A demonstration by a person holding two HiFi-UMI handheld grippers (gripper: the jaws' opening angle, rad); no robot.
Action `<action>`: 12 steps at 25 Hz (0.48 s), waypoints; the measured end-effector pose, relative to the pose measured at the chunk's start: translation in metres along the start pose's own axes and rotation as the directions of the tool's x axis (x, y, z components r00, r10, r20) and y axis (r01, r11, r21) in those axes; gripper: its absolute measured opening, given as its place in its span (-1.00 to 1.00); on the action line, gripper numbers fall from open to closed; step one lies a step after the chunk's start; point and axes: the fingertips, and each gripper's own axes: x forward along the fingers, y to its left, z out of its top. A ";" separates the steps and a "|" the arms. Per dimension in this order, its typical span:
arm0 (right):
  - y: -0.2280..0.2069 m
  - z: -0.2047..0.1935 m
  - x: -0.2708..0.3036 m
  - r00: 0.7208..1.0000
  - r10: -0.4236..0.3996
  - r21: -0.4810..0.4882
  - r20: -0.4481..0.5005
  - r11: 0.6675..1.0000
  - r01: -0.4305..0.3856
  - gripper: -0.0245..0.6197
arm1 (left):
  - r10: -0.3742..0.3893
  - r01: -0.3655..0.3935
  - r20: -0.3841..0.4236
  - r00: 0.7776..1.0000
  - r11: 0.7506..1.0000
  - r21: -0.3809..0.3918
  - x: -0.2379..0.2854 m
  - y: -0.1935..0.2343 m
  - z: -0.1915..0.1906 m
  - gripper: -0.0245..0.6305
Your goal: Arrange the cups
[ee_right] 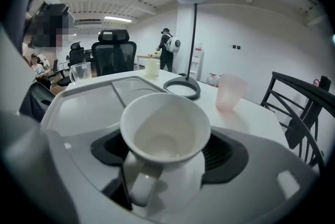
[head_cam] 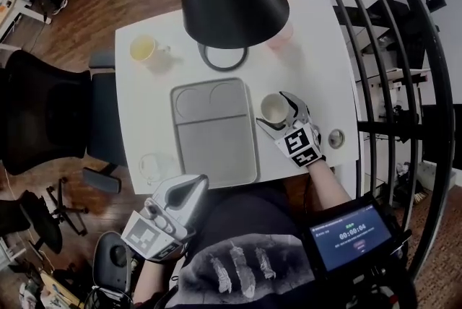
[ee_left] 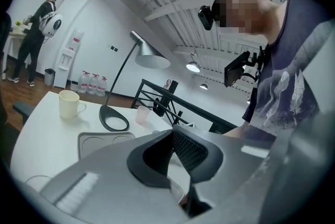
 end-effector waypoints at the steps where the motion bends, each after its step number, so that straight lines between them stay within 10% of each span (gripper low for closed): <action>1: 0.000 0.000 -0.001 1.000 0.006 -0.005 0.000 1.000 -0.006 0.36 | 0.001 -0.001 0.003 1.000 1.000 0.001 0.001 -0.001 0.001 -0.88; 12: -0.011 -0.004 -0.008 0.998 0.059 0.014 0.001 0.998 -0.059 0.34 | 0.053 -0.054 0.035 0.998 0.998 0.016 0.000 -0.008 0.005 -0.88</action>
